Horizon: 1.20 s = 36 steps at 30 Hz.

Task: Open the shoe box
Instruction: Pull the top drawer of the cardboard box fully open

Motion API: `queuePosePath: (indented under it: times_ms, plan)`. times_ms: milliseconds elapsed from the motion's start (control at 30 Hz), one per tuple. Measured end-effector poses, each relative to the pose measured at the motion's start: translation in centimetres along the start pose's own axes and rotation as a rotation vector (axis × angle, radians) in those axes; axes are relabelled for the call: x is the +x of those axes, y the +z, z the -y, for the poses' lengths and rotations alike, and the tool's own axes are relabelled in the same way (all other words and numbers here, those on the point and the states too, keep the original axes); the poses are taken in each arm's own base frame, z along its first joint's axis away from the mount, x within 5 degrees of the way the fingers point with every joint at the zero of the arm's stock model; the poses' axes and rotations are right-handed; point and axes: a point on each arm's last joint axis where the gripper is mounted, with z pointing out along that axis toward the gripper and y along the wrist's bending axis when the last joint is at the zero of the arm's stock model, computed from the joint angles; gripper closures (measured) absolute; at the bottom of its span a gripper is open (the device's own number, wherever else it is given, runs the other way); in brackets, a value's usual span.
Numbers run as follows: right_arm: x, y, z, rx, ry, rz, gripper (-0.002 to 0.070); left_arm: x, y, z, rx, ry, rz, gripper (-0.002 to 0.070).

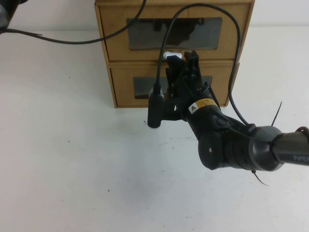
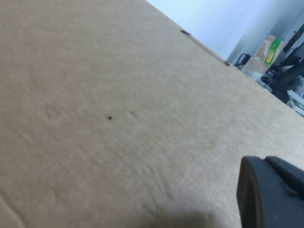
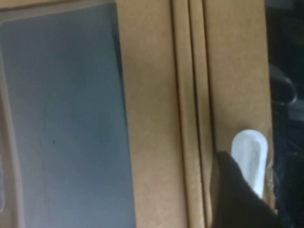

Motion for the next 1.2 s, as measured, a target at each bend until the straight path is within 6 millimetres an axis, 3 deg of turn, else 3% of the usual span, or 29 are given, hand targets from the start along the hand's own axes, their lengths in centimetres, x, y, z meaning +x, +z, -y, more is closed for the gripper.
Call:
queuePosePath:
  times_ms: [500,1000,1200]
  plan:
    - [-0.5,0.8,1.3,0.069,0.041,0.018,0.0463,0.0,0.0,0.0,0.001,0.008,0.001,0.0681]
    - [0.4,1.2,1.4,0.129,0.012,-0.045,0.0463,0.0,0.0,0.0,0.001,0.021,0.001,0.0681]
    - [-1.1,0.3,2.6,0.203,0.019,-0.053,0.0463,0.0,0.0,0.0,0.003,0.025,0.0,0.0681]
